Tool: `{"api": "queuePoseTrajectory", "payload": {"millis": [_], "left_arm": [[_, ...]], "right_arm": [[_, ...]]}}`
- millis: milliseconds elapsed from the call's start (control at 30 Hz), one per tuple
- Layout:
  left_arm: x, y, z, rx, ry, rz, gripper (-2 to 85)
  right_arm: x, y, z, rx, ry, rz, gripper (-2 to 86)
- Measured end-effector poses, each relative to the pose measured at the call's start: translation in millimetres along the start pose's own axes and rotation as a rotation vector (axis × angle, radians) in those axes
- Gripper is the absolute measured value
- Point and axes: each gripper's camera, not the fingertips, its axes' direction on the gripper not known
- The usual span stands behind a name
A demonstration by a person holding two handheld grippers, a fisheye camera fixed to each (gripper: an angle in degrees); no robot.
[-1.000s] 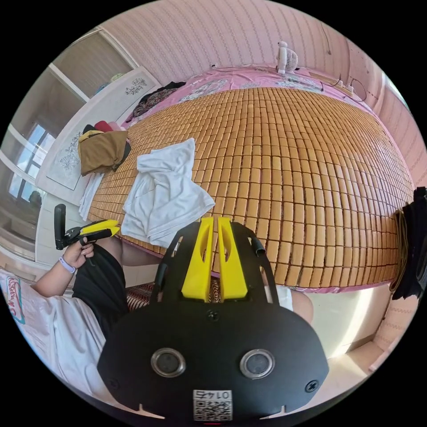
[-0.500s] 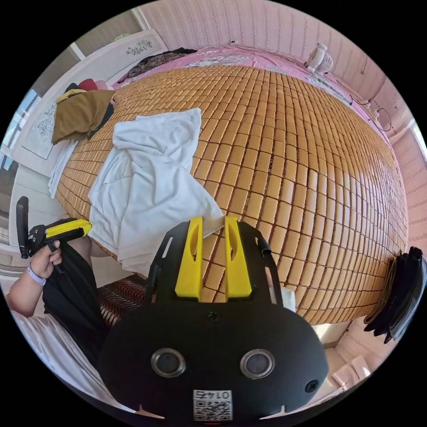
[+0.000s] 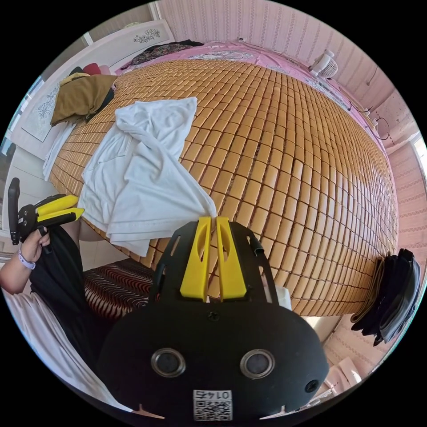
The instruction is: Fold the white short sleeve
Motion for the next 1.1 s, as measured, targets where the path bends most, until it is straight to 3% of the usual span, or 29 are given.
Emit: {"api": "queuePoseTrajectory", "payload": {"millis": [400, 667, 1100], "left_arm": [[3.7, 11.6, -7.2, 0.036, 0.037, 0.005, 9.4], [6.2, 30.1, -19.9, 0.047, 0.042, -0.004, 0.6], [11.3, 70.9, -39.8, 0.044, 0.058, 0.038, -0.9]], "right_arm": [[11.0, 27.6, -6.9, 0.101, -0.07, 0.08, 0.1], [16.4, 51.5, -15.0, 0.151, -0.101, 0.2, -0.2], [12.7, 98.9, -33.9, 0.194, -0.065, 0.22, -0.2]]}}
